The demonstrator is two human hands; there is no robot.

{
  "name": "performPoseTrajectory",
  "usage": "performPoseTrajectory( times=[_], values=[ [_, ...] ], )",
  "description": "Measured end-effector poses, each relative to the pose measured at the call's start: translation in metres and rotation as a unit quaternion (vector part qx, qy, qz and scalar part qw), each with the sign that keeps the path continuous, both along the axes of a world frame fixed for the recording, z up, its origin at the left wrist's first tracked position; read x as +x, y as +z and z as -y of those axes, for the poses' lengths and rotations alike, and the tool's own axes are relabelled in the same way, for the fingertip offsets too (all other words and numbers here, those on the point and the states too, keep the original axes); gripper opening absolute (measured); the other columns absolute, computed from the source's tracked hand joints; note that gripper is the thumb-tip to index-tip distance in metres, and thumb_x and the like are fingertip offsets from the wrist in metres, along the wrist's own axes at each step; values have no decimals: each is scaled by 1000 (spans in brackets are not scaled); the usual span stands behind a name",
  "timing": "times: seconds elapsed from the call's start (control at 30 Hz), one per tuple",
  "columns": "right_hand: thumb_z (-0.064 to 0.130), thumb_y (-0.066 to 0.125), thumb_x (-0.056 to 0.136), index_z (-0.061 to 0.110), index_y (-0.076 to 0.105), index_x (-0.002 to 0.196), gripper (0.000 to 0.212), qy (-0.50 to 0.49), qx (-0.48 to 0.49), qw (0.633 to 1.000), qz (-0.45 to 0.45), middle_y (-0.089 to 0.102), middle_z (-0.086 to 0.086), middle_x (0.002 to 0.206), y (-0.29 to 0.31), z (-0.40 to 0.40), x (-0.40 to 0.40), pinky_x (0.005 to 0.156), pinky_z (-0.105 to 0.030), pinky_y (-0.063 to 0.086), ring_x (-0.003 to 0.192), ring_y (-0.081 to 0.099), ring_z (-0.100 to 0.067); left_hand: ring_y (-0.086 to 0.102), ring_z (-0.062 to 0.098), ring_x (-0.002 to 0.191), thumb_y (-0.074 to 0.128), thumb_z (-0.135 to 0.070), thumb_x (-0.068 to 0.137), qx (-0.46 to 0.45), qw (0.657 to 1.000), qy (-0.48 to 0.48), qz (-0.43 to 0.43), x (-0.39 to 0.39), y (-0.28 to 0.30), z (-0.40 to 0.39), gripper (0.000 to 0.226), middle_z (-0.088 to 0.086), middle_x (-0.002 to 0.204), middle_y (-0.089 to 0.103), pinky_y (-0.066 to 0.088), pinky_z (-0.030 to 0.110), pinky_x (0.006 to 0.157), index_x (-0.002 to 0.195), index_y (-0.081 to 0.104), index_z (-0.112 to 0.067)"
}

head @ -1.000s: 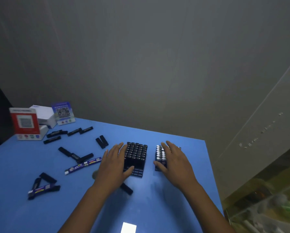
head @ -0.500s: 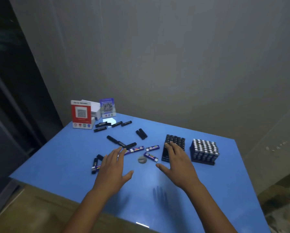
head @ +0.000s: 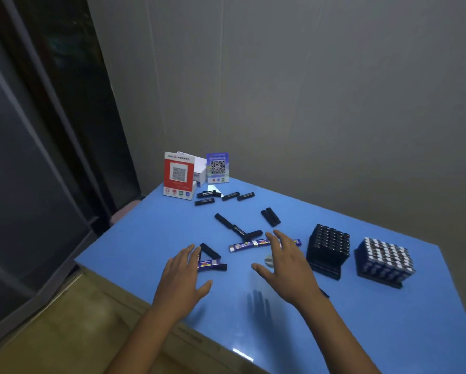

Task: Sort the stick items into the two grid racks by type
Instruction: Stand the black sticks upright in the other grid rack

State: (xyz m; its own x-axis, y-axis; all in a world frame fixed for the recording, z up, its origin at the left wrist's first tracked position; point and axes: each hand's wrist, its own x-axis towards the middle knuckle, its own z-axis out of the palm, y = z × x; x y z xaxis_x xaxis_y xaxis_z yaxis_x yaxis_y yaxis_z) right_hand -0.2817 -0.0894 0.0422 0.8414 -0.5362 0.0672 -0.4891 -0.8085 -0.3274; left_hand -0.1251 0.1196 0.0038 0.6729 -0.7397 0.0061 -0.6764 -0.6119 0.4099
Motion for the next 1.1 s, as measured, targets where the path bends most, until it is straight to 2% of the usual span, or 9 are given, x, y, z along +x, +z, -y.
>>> performPoseTrajectory(
  times=[0.2,0.3,0.43,0.5,0.63,0.73,0.83,0.97,1.1],
  values=[
    [60,52,94,23,23,155,77,27,23,999,-13,19,3,163,-21,21,40,119,-30,21,150,17,-14,10,18,150,53,-54,93,48,995,34,-75,19,-39,15,86,-1,164,4,20,31,118,156,5,-20],
    [59,54,94,24,24,154,76,38,42,998,-22,20,2,162,-31,38,58,118,-32,25,149,19,-15,8,20,150,53,-51,94,71,991,39,-104,29,-58,30,89,2,164,2,21,31,118,156,-2,-19],
    [56,55,95,23,27,153,73,42,48,998,-26,23,2,161,-41,64,75,115,-33,31,147,25,-16,7,21,150,55,-47,94,79,990,42,-108,39,-77,53,93,3,164,1,23,30,117,155,-8,-17],
    [54,56,95,23,29,152,70,37,52,998,-26,25,2,160,-45,74,81,113,-34,34,145,29,-17,9,20,149,56,-44,94,71,992,39,-99,40,-82,63,90,1,163,3,23,28,117,156,-4,-17],
    [54,56,95,23,32,150,68,37,55,997,-27,30,2,156,-55,87,89,107,-34,40,138,38,-18,16,13,146,62,-32,91,37,995,30,-86,46,-89,75,81,-4,158,21,23,23,117,154,14,-17],
    [55,57,94,24,34,148,66,31,60,997,-24,32,3,155,-58,91,91,104,-33,44,133,45,-18,22,7,142,64,-21,87,3,995,6,-98,51,-87,80,74,-9,151,30,27,16,111,150,25,-22],
    [53,57,95,23,35,148,64,25,61,998,-21,33,4,153,-58,93,91,104,-32,43,133,44,-18,28,3,137,62,-12,85,-13,995,-32,-98,59,-83,85,68,-13,144,34,29,11,106,146,34,-25],
    [50,57,95,24,35,147,62,5,62,998,-15,33,5,152,-55,95,91,102,-32,43,132,43,-17,29,1,135,61,-10,81,-7,990,-100,-94,73,-82,92,70,-15,141,33,31,8,100,144,36,-27],
    [46,58,96,21,36,147,60,-20,51,998,-12,35,4,150,-50,93,91,103,-31,41,134,39,-16,29,1,132,64,-15,80,27,981,-169,-87,91,-76,99,73,-15,141,29,47,18,90,145,33,-29]
  ],
)
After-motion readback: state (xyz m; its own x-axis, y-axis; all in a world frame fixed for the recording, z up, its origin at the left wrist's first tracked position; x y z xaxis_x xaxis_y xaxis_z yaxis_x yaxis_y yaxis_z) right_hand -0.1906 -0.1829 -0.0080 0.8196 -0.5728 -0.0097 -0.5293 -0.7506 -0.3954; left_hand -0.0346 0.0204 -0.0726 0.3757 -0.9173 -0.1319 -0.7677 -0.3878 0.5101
